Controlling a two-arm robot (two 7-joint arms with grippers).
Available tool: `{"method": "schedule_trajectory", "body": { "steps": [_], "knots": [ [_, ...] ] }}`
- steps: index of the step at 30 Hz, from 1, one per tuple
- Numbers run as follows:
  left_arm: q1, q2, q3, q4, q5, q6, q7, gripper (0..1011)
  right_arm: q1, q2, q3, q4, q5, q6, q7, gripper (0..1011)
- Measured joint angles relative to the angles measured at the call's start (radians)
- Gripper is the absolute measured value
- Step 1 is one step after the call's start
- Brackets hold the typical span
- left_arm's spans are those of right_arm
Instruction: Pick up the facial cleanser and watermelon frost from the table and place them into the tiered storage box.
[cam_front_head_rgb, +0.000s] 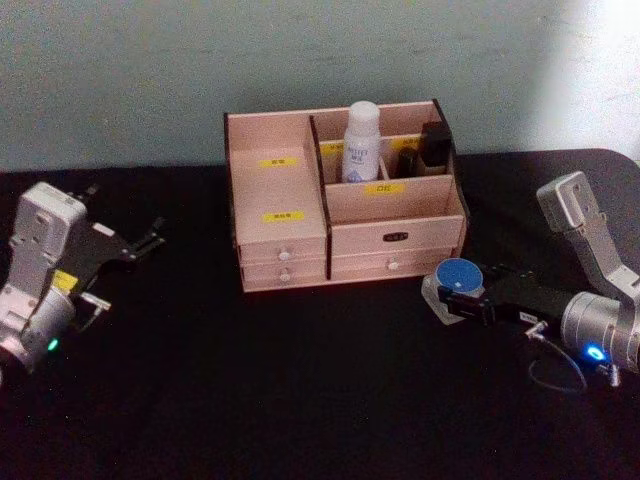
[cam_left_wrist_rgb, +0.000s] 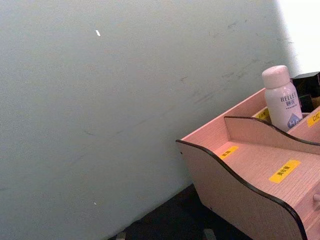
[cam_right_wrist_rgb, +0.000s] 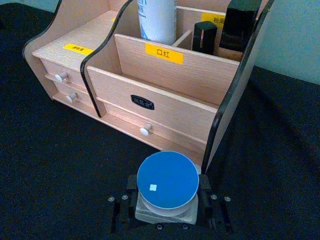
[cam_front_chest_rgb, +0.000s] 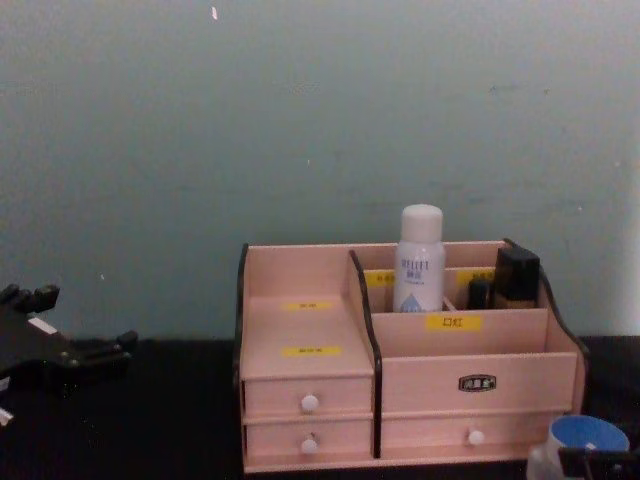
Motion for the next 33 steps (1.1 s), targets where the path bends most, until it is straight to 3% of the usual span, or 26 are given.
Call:
{"method": "schedule_trajectory", "body": {
  "steps": [23, 33],
  "knots": [
    [0.000, 0.000, 0.000, 0.000, 0.000, 0.000, 0.000, 1001, -0.003, -0.001, 0.003, -0.001, -0.001, -0.004, 0.003, 721],
    [0.000, 0.000, 0.000, 0.000, 0.000, 0.000, 0.000, 1001, -0.009, 0.028, 0.003, -0.047, 0.031, -0.016, 0.061, 721]
  ]
}}
